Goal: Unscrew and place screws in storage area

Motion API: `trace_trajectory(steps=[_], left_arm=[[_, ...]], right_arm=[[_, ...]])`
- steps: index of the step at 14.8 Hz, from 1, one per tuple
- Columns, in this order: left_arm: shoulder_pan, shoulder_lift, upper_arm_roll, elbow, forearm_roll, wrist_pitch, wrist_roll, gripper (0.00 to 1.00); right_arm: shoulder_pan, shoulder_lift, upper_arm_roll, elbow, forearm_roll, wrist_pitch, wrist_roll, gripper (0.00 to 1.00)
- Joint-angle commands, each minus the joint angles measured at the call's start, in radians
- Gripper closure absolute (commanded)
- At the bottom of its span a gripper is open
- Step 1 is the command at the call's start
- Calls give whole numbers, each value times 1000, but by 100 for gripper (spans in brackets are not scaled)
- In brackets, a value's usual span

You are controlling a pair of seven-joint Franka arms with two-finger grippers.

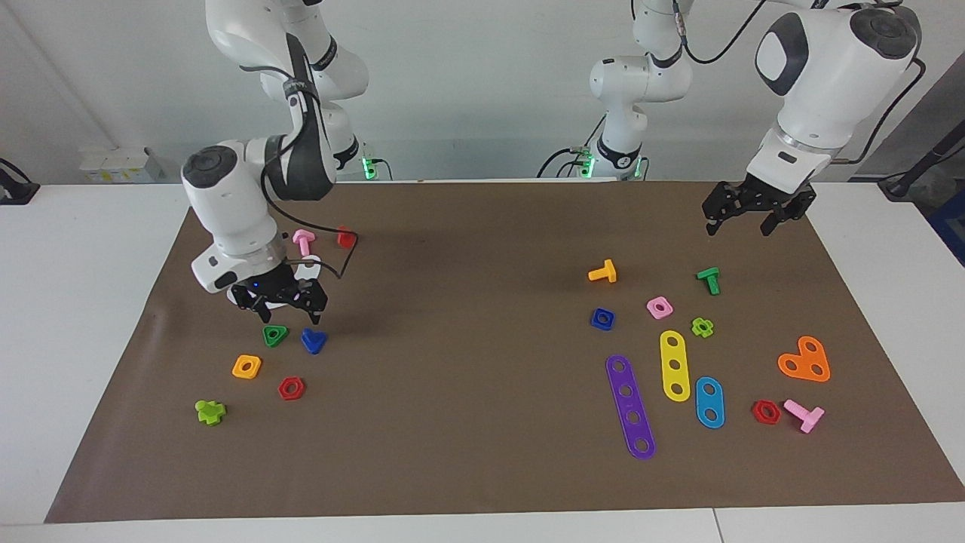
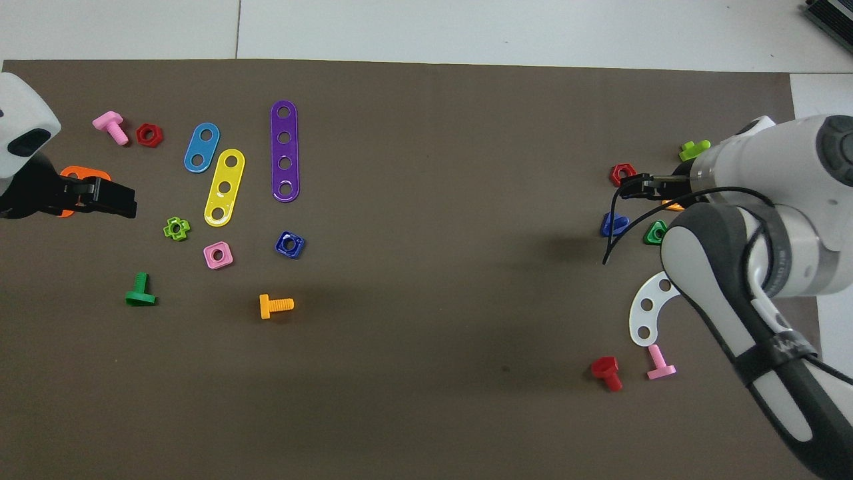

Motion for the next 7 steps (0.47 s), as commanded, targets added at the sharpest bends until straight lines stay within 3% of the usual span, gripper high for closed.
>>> trace_trajectory(steps=[1, 3, 6, 7], left_arm=[[5, -34, -1, -43, 15, 28, 14, 0], [5, -33, -1, -42, 15, 29, 12, 0], [5, -33, -1, -42, 15, 29, 7, 0], [5, -33, -1, -40, 15, 28, 12, 0]], right_arm=[[-17, -76, -6, 76, 8, -158, 5, 0], [-23, -119, -9, 142, -14, -293, 11, 0], [-28, -119, -6, 335, -49, -554, 35, 0], [-28, -130, -9, 347, -49, -576, 34, 0]])
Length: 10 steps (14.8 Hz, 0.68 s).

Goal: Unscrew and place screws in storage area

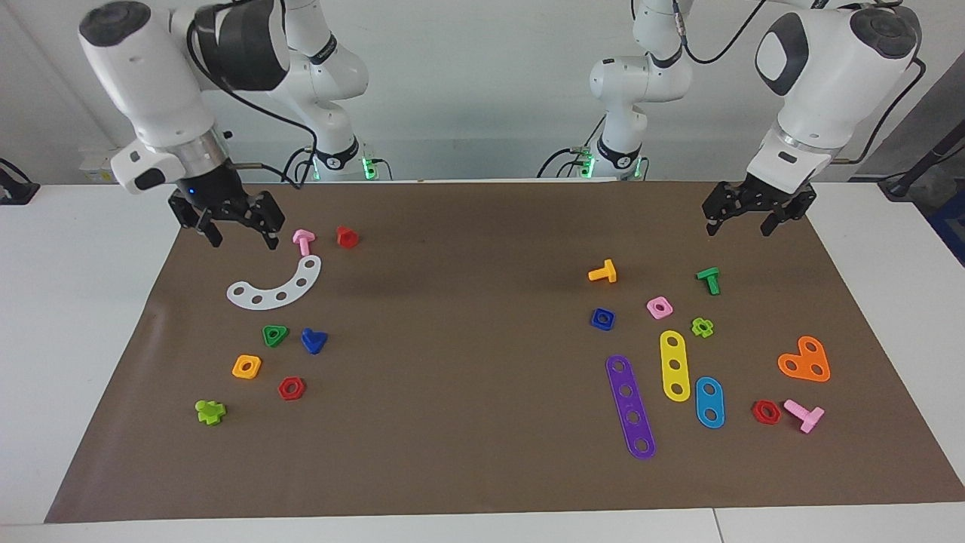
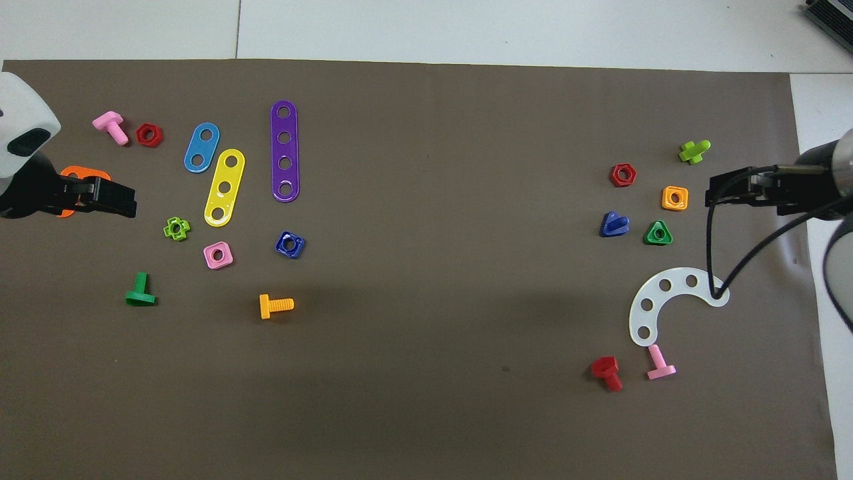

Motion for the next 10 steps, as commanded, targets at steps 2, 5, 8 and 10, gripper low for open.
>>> trace_trajectory(steps=[2, 5, 8, 10], left_arm=[[5, -33, -1, -42, 15, 26, 13, 0], [5, -33, -1, -42, 15, 29, 15, 0], [5, -34, -1, -46, 15, 27, 18, 0], [7, -33, 0, -40, 15, 18, 11, 0]], right_arm=[[-26, -23, 10, 56, -21, -96, 17, 0], [-21, -58, 7, -19, -21, -73, 20, 0], [-55, -60, 30, -25, -19, -65, 20, 0], [-66, -60, 31, -27, -21, -68, 14, 0]])
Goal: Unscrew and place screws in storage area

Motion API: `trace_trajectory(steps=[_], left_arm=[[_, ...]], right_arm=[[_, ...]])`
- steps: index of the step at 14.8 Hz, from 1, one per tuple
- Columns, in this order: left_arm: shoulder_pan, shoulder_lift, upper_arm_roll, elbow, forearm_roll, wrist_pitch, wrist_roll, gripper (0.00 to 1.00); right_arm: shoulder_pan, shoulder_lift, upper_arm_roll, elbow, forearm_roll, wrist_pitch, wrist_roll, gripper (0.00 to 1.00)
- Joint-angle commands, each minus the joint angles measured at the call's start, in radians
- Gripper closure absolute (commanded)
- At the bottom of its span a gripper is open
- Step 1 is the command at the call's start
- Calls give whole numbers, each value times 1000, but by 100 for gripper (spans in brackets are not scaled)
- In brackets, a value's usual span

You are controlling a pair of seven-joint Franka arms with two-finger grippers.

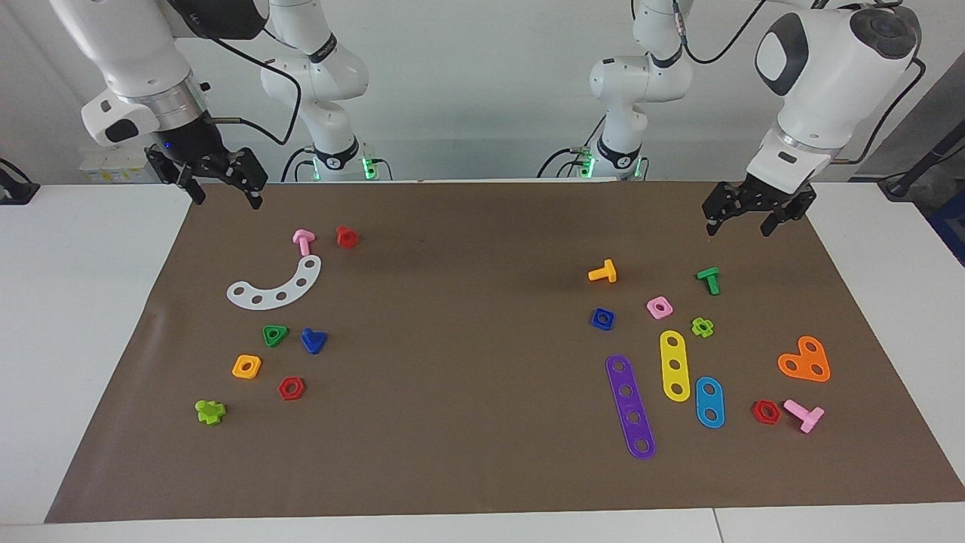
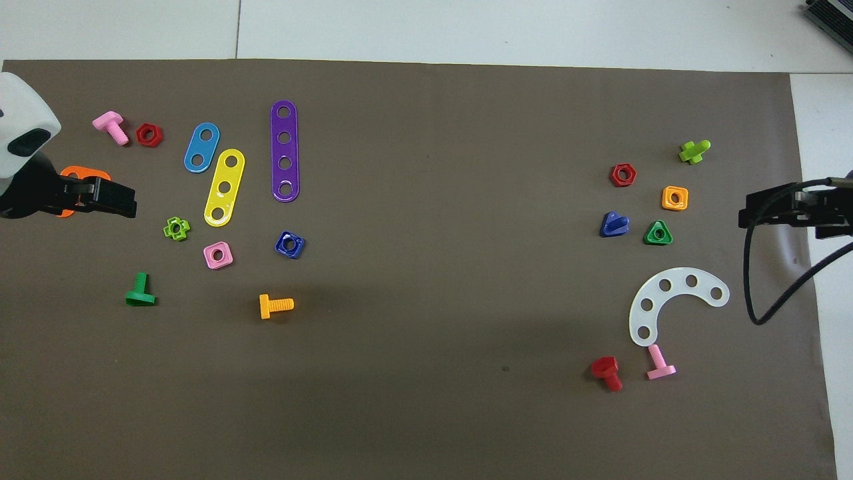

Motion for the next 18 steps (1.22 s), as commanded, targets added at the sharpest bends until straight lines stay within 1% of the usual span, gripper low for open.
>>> trace_trajectory(steps=[1, 5, 10, 12, 14, 18], left_arm=[[8, -36, 1, -42, 15, 10, 8, 0], [14, -34, 0, -41, 15, 13, 8, 0], [14, -34, 1, -41, 15, 13, 8, 0], [14, -34, 1, -41, 15, 13, 8, 0], [14, -34, 1, -41, 15, 13, 8, 0], [14, -34, 1, -41, 15, 13, 8, 0]], right_arm=[[-28, -27, 23, -34, -17, 12, 12, 0], [-23, -29, 24, -35, -25, 12, 18, 0], [-22, -30, 41, -44, -72, 18, -2, 0], [-20, -18, 52, -11, -71, -9, 4, 0], [-25, -9, 61, 31, -63, -61, 3, 0], [-26, -10, 61, 26, -54, -56, 4, 0]])
